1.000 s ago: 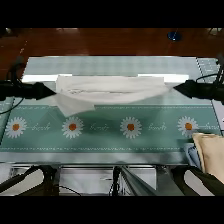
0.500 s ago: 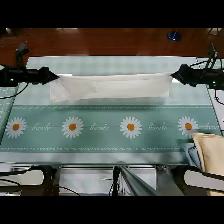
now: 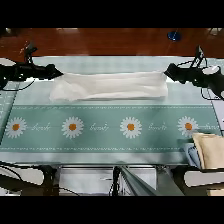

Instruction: Fold the shirts.

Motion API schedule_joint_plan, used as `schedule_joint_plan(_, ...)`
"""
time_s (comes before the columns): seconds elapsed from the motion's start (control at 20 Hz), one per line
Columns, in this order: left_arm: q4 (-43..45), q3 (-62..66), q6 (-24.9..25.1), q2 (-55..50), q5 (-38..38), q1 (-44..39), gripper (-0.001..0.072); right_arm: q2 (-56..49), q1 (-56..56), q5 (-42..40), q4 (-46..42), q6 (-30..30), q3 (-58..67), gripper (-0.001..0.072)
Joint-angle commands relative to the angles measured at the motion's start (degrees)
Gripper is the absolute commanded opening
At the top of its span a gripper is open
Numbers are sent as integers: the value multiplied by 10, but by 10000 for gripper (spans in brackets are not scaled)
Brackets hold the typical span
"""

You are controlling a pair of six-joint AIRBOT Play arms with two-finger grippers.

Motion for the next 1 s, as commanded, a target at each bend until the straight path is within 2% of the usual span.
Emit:
schedule_joint_plan(0.0, 1, 12, 6, -24, 10, -1, 28, -23, 7, -25, -5, 2, 4, 19)
schedule_joint_plan(0.4, 1, 12, 6, -62, 2, 0, 34, -68, 29, -10, -29, 2, 4, 20)
schedule_joint_plan(0.45, 1, 12, 6, -63, 7, 0, 80, -69, 31, -10, -29, 2, 4, 21)
schedule_joint_plan(0.5, 1, 13, 6, -61, 12, 0, 177, -68, 32, -17, -28, -1, 4, 23)
schedule_joint_plan(0.55, 1, 20, 6, -61, 11, 4, 294, -62, 32, -22, -27, -2, 4, 62)
schedule_joint_plan(0.6, 1, 34, 5, -61, 5, 12, 395, -50, 27, -28, -28, -10, 4, 142)
schedule_joint_plan(0.65, 1, 57, 5, -60, -10, 26, 420, -31, 20, -36, -28, -21, 5, 248)
schedule_joint_plan(0.7, 1, 81, 5, -58, -27, 43, 420, -7, 7, -39, -30, -26, 8, 355)
schedule_joint_plan(0.75, 1, 107, 5, -53, -44, 65, 419, 16, -8, -37, -32, -30, 14, 403)
schedule_joint_plan(0.8, 2, 129, -2, -47, -57, 88, 413, 39, -25, -37, -40, -27, 22, 402)
schedule_joint_plan(0.9, 24, 146, -58, -24, -61, 126, 294, 73, -61, -15, -99, 13, 48, 400)
schedule_joint_plan(0.95, 41, 146, -76, -14, -64, 138, 294, 76, -76, 13, -147, 47, 63, 400)
